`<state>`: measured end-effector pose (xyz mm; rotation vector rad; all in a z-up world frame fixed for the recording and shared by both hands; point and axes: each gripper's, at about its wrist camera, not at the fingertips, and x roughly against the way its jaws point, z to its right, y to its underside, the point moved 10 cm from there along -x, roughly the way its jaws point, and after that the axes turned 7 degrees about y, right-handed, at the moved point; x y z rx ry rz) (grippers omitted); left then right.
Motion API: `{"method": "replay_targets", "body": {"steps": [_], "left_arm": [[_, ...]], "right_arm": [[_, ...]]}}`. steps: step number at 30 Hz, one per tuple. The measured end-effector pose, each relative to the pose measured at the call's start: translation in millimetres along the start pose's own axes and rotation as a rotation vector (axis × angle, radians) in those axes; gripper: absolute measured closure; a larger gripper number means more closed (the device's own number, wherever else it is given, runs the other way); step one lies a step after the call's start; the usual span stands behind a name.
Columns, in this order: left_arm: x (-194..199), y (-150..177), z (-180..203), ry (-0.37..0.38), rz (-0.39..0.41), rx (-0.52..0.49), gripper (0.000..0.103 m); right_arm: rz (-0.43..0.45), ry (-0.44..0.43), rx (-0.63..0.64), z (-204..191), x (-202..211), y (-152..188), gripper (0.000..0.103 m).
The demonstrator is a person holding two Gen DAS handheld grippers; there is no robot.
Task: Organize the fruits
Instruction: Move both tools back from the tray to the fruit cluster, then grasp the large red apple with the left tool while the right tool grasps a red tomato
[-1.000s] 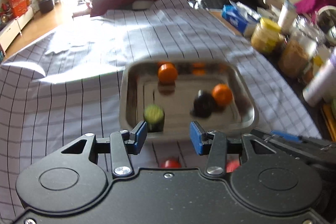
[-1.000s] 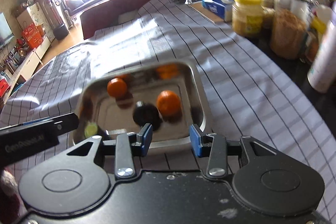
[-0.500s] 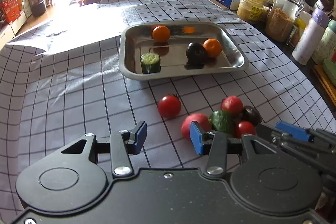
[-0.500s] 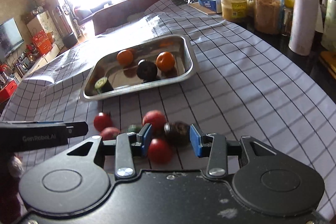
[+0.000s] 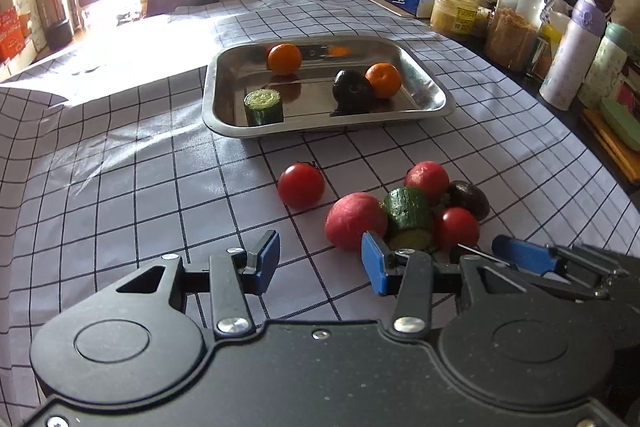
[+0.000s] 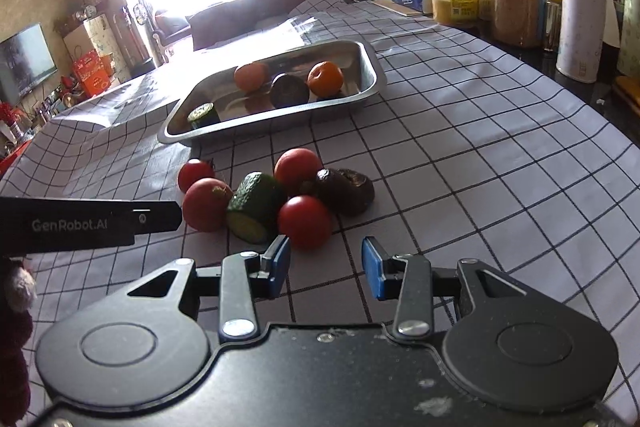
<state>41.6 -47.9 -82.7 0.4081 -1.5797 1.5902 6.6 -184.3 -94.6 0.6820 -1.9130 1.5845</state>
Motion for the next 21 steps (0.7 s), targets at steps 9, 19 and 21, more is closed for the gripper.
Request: {"method": "replay_targets", "body": {"steps": [9,19,21], "left_arm": [[-9,1,1,0.012,-0.010,-0.010,0.049],[-28,-6,-2,0.008,-0.040,0.007,0.049],[-35,-5,-3,0.018,-0.064,0.027,0.049]], "right_arm": [[0.014,-0.023,0.044,-11,-13,-6,0.061],[0.066,-0.056,0.046,-9,-19,-14,0.061],[0.066,-0.071,0.036,-8,-20,-13,0.061]]}}
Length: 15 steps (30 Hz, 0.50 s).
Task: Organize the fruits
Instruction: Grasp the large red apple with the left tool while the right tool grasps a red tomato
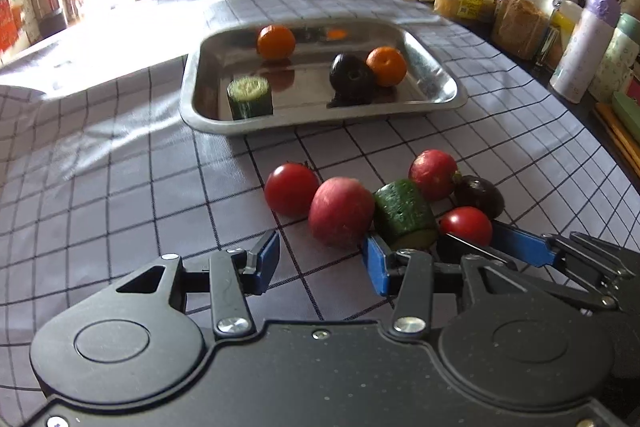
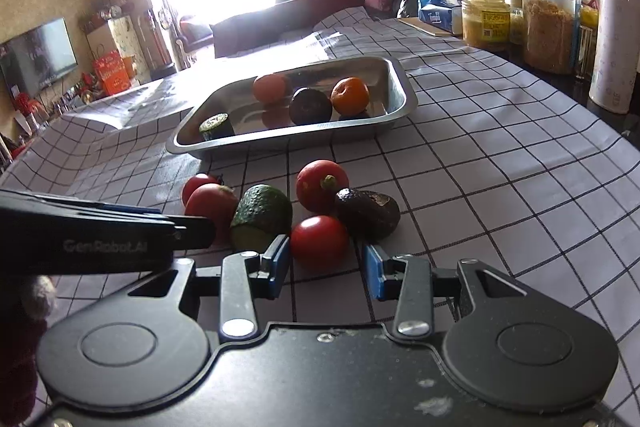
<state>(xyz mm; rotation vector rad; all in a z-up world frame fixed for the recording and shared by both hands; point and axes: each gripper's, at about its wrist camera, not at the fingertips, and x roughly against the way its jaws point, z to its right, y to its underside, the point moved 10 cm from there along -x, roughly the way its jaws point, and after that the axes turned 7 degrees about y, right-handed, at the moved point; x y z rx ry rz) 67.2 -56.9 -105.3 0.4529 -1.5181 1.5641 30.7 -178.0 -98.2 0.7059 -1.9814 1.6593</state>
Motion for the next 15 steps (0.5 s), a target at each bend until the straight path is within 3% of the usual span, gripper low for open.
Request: {"method": "replay_targets", "body": {"steps": [4,6,15], "left_arm": [[-4,-3,-1,0.033,-0.005,0.028,0.048],[-5,-5,-1,0.034,-0.003,0.032,0.048],[-9,-21,6,0.036,0.020,-0.005,0.048]], "right_arm": [[0.000,-0.007,-0.005,1,-1,1,0.062],[-0.005,-0.027,-0.003,-1,0,2,0.070],[-0.012,-0.014,0.008,-2,4,5,0.070]]}}
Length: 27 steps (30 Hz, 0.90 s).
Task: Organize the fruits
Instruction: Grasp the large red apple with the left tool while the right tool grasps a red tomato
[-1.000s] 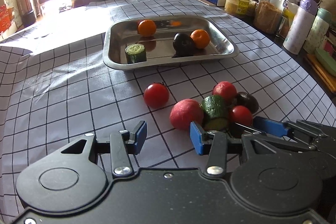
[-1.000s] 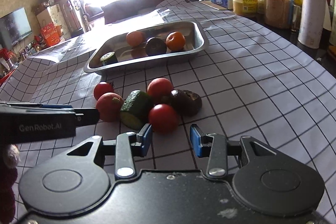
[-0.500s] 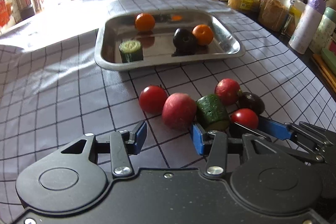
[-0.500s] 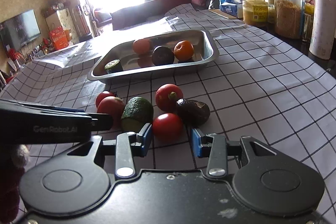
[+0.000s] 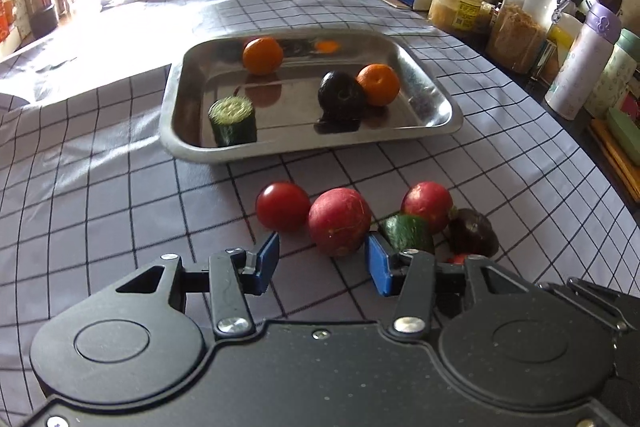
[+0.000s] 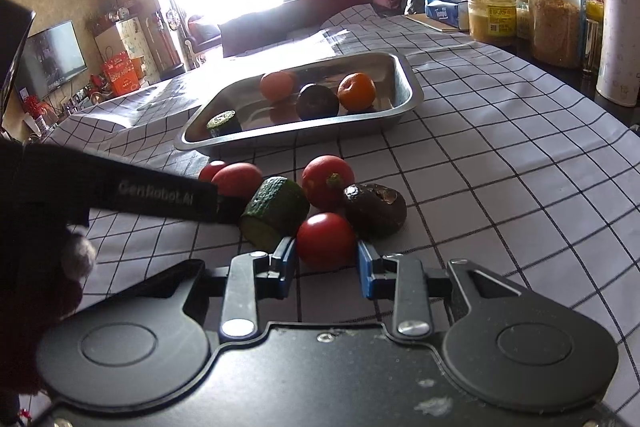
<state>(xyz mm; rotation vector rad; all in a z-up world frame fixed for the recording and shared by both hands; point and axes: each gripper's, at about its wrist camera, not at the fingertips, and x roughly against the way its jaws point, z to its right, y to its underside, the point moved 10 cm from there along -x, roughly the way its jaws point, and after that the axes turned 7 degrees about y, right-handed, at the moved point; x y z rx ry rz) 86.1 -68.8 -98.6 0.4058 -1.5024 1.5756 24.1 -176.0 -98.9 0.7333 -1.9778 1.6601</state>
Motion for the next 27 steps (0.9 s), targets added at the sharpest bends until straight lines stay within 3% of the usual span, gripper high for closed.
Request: {"method": "replay_targets", "body": {"steps": [8,14,27], "left_arm": [[-2,-7,14,0.038,0.019,-0.045,0.047],[-5,-12,19,0.018,0.024,-0.078,0.047],[7,8,11,0.044,0.013,-0.078,0.046]], "right_arm": [[-0.011,0.012,0.015,9,11,5,0.070],[-0.015,0.010,0.017,12,9,5,0.070],[-0.005,0.041,0.047,5,9,6,0.068]]}}
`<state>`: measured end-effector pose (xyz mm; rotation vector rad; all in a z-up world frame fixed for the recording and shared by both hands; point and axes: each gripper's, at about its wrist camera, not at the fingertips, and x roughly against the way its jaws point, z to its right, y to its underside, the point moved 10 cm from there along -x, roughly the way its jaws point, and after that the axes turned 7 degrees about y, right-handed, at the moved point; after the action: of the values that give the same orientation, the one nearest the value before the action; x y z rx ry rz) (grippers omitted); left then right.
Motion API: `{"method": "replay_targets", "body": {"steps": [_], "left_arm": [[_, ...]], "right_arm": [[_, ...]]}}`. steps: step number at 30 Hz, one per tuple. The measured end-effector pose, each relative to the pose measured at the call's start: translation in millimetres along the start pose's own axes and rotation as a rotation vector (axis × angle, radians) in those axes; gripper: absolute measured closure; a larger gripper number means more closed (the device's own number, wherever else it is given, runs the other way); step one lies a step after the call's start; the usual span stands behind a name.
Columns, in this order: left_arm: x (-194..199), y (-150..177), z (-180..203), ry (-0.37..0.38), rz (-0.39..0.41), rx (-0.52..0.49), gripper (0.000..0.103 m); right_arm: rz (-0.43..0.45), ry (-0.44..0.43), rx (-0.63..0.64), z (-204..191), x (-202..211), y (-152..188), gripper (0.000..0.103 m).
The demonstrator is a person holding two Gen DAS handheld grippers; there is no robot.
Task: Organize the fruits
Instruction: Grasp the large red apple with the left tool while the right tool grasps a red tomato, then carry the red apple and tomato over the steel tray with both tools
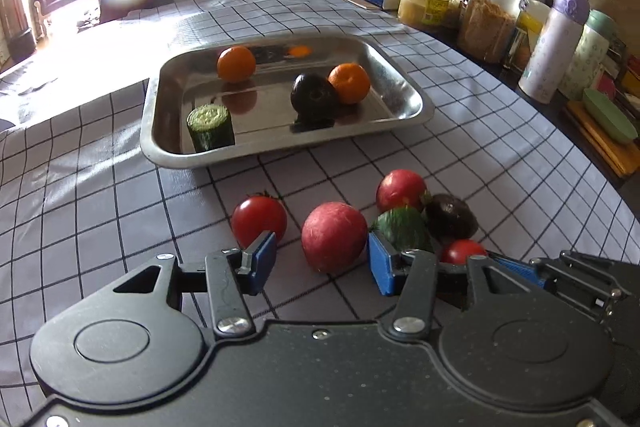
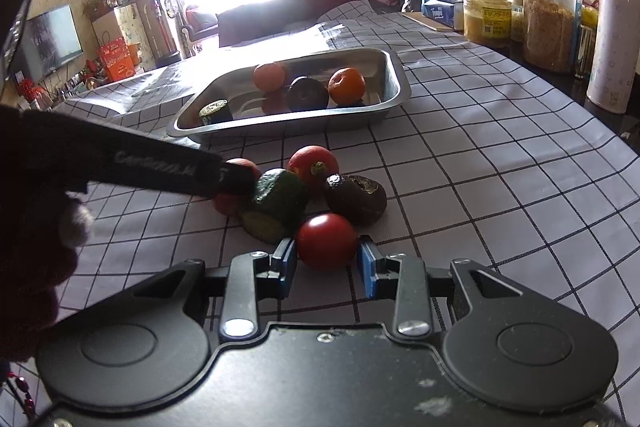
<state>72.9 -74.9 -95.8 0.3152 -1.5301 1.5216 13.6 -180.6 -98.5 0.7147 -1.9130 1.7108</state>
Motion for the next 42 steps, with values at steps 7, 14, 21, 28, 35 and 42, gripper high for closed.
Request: {"method": "replay_targets", "body": {"steps": [7,14,21,28,35,42], "left_arm": [[-6,-5,13,-0.006,0.007,-0.062,0.051],[-10,-4,11,0.024,-0.029,-0.030,0.057],[-4,-7,4,0.117,-0.135,0.136,0.058],[6,-26,-12,0.084,-0.155,0.206,0.058],[21,-64,-38,0.057,-0.088,0.290,0.057],[21,-106,-57,-0.003,-0.010,0.327,0.057]], "right_arm": [[-0.014,-0.031,-0.002,-6,10,0,0.069],[-0.014,-0.027,0.005,-9,23,-5,0.069],[-0.076,-0.033,-0.013,-6,28,-12,0.069],[-0.245,-0.086,-0.087,1,13,-28,0.069],[-0.309,-0.110,-0.127,3,-3,-57,0.069],[-0.263,-0.072,-0.139,2,-24,-114,0.069]]}}
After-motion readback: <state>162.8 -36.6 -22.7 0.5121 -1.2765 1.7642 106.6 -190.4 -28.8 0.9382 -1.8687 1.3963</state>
